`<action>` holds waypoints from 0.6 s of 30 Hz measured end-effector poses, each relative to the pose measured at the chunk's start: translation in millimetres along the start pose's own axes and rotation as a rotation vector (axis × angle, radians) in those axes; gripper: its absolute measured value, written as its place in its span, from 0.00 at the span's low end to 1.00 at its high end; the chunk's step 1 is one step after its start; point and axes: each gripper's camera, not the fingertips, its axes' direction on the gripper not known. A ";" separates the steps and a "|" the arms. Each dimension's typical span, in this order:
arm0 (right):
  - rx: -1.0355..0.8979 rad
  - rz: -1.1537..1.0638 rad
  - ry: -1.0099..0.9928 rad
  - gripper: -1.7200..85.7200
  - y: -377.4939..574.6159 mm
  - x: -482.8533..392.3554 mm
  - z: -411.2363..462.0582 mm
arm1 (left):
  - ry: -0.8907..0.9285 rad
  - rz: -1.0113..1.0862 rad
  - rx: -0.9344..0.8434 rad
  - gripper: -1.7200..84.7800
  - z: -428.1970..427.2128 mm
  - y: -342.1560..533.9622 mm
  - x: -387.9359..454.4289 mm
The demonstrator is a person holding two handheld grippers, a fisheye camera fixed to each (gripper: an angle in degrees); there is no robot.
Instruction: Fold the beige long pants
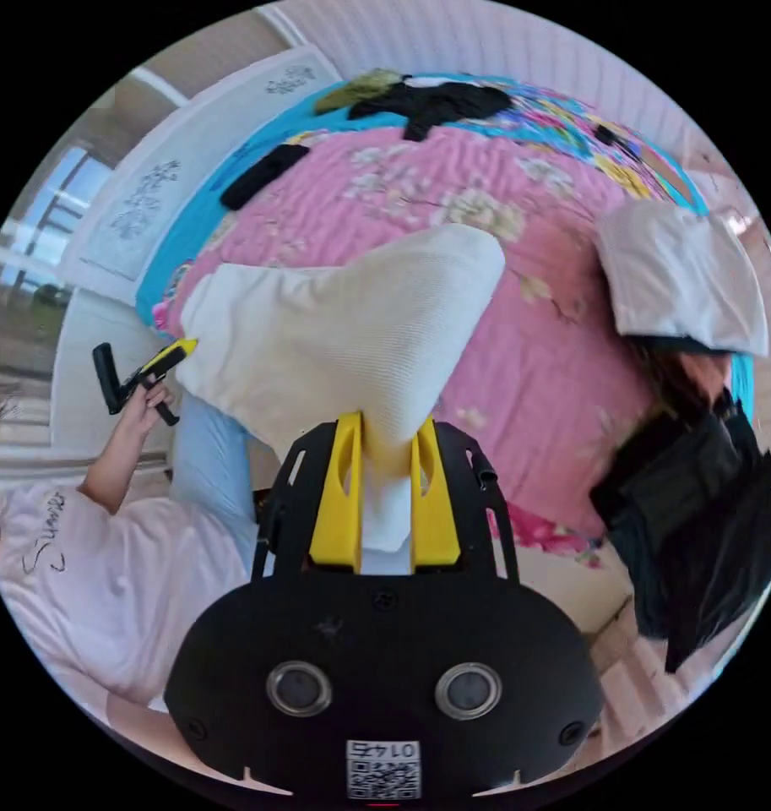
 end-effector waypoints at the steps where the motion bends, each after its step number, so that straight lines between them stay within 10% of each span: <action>1: -0.053 0.133 0.068 0.11 13.6 21.8 1.2 | -0.002 -0.003 -0.034 0.12 7.8 1.4 2.6; 18: 0.046 -0.563 -0.049 0.20 -133.4 -215.6 33.1 | -0.015 -0.087 -0.062 0.13 13.8 63.5 33.7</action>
